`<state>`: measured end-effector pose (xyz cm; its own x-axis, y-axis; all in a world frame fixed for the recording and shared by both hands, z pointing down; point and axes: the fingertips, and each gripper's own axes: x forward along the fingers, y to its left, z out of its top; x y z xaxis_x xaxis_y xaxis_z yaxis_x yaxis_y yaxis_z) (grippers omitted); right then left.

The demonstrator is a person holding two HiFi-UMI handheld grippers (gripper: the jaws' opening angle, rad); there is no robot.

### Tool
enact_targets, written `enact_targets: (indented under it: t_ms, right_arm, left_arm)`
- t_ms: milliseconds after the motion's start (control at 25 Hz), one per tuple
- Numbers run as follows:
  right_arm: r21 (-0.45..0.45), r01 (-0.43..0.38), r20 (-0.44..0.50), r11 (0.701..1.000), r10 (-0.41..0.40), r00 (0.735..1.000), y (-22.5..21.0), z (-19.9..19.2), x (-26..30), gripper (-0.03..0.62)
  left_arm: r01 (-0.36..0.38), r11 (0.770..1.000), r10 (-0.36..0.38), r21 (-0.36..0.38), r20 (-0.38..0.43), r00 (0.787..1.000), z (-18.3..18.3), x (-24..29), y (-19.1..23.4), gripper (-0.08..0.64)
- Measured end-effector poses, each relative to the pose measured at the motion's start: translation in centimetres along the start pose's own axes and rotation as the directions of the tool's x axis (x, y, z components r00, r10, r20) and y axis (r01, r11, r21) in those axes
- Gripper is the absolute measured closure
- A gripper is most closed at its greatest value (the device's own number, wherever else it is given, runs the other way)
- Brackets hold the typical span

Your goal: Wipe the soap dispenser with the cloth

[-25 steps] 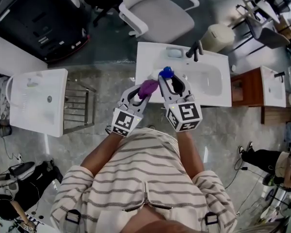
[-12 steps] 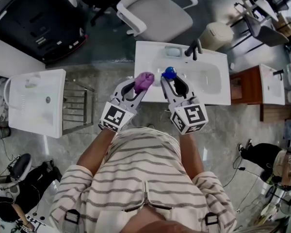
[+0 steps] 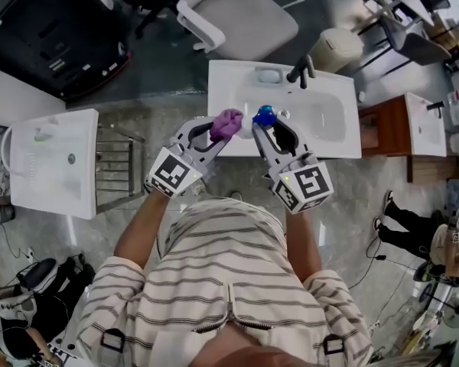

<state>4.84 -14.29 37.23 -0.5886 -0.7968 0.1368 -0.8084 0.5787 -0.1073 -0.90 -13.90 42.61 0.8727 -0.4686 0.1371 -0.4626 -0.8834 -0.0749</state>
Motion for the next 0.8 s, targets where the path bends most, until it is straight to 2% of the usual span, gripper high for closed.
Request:
enact_targets:
  t_ms: [280, 520, 800]
  right_arm:
    - [-0.005, -0.02, -0.004, 1.0, 0.02, 1.0, 0.5, -0.6, -0.1, 0.459]
    - [-0.017, -0.058, 0.0, 0.998, 0.058, 0.998, 1.2, -0.7, 0.1, 0.459]
    - [-0.047, -0.129, 0.003, 0.991, 0.13, 0.992, 2.5, -0.2, 0.3, 0.459]
  left_arm:
    - [0.115, 0.992, -0.115, 0.045, -0.007, 0.993, -0.5, 0.7, -0.2, 0.443]
    - [0.192, 0.981, -0.193, 0.015, 0.026, 0.981, -0.7, 0.9, 0.2, 0.443]
    - [0.293, 0.955, -0.294, 0.035, 0.025, 0.955, -0.4, 1.0, 0.4, 0.443]
